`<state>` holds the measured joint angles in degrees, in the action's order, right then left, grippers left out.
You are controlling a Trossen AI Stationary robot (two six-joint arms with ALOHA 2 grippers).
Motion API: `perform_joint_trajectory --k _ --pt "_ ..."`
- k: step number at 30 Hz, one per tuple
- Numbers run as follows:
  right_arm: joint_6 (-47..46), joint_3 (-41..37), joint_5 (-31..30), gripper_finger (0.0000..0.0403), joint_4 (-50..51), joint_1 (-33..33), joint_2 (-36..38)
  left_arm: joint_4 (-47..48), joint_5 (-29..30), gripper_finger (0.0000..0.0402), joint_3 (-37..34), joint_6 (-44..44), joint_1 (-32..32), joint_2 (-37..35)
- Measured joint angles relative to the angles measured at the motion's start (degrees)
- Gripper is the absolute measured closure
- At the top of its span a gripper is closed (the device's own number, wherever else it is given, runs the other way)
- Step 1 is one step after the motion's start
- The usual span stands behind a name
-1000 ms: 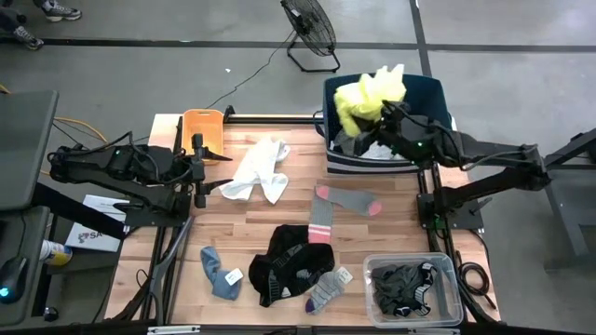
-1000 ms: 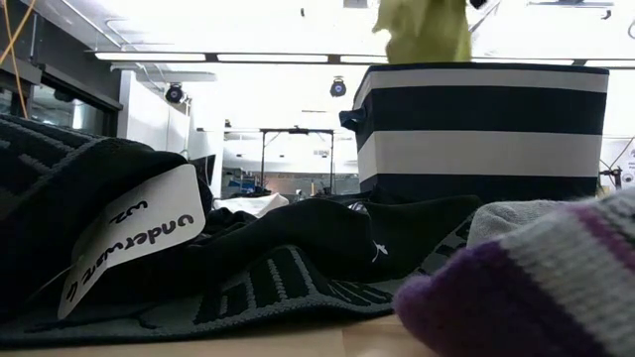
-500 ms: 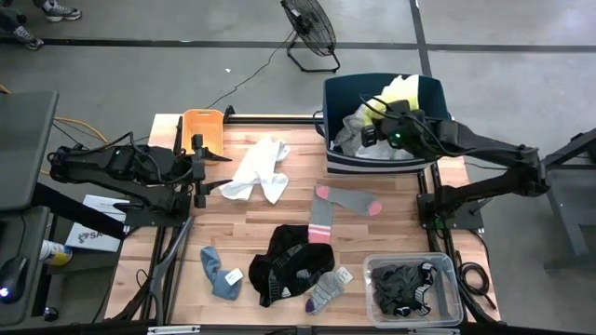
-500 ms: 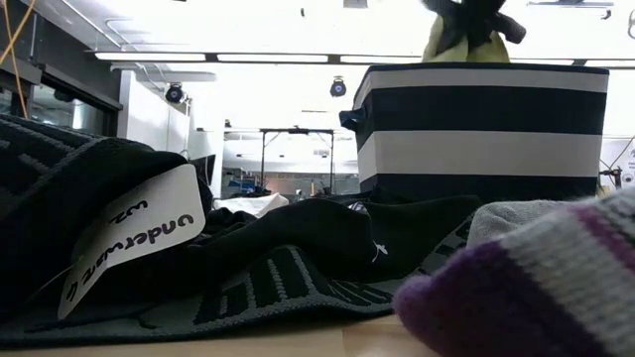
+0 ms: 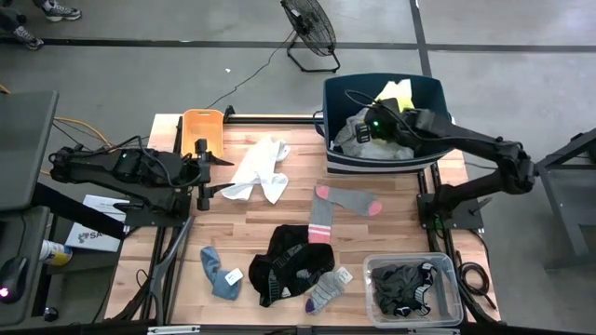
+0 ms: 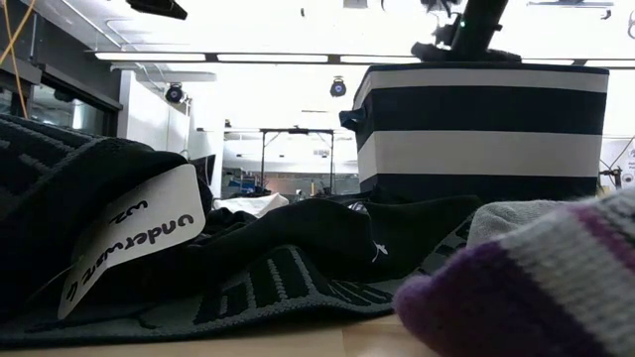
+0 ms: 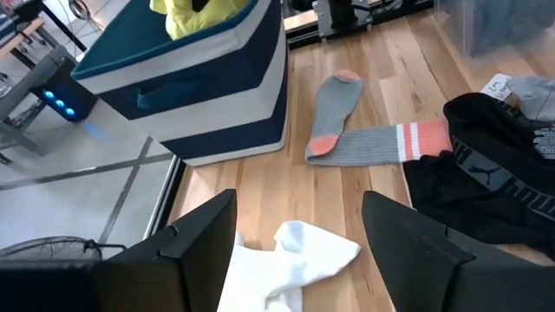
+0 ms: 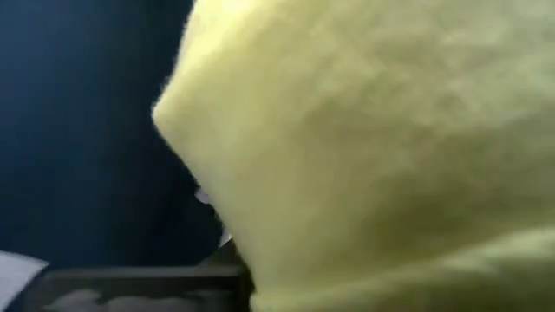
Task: Pick & Place Cloths
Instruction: Put the yellow shirt into the blue bin
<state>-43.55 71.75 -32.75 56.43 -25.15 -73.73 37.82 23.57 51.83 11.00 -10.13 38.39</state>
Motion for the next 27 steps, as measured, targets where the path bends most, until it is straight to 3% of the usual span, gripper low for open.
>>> perform_joint_trajectory --k 12,27 --pt "-0.1 0.0 4.4 0.0307 2.2 -3.9 -1.6 0.1 3.4 0.0158 0.0 -2.8 0.0 0.1" --pt "1.8 0.0 4.3 0.0116 1.5 -3.9 -0.8 2.0 4.3 0.0158 0.0 -5.3 0.0 0.1"
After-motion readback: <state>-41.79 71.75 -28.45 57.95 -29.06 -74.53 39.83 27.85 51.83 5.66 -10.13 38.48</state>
